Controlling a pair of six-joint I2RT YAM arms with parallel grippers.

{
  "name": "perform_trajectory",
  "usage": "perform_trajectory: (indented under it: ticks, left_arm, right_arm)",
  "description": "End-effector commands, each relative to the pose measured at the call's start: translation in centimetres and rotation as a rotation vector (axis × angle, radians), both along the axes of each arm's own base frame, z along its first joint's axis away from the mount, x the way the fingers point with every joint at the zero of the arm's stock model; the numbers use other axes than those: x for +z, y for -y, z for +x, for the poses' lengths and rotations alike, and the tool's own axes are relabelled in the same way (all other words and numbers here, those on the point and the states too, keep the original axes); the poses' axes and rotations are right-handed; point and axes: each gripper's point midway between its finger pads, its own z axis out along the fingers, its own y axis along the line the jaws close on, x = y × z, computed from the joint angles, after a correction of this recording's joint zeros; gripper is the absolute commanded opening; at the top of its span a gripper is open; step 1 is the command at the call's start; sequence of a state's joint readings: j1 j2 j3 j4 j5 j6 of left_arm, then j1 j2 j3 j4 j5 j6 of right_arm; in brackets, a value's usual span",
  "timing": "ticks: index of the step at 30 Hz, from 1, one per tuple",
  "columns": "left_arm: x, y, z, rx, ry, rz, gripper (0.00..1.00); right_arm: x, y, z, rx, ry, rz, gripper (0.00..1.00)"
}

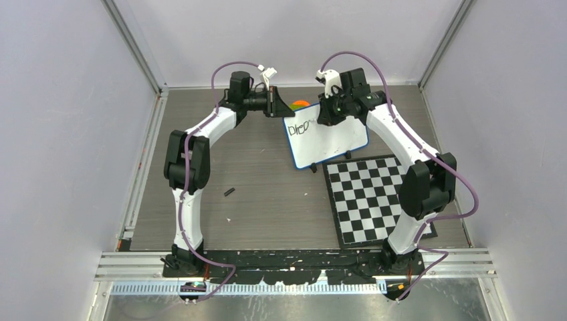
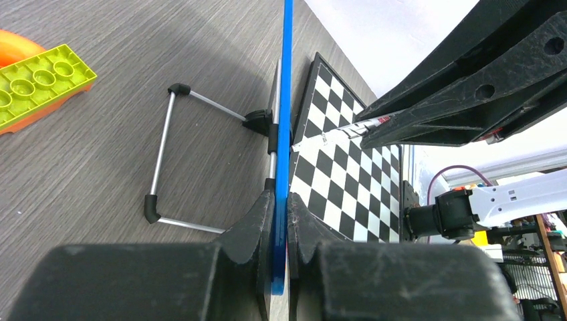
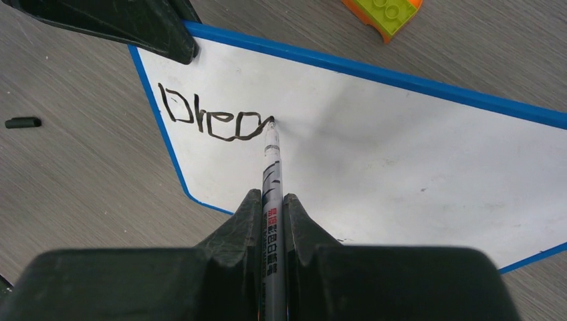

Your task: Write a sentence on the whiteboard

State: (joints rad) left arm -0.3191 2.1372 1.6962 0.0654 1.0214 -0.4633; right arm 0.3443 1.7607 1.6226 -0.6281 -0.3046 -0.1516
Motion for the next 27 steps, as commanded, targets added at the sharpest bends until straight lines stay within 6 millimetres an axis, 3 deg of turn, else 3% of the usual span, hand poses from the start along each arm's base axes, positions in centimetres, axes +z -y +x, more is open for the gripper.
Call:
perform_trajectory:
  ticks: [1, 17, 27]
  left_arm:
    - [0.3, 0.7, -1.1, -0.015, -0.024, 0.013, 0.0]
    - [0.1, 0.7, -1.1, -0.016, -0.023, 0.014, 0.0]
    - [0.3, 0.7, -1.1, -0.017, -0.02, 0.012, 0.0]
  right_arm:
    - [1.9, -0.2, 1.2, -0.01, 0.06, 0.026, 0.0]
    - [-0.6, 0.3, -0.7, 0.021, -0.001, -0.007, 0.0]
    - [2.6, 0.4, -2.2, 0.055, 0.024, -0.011, 0.0]
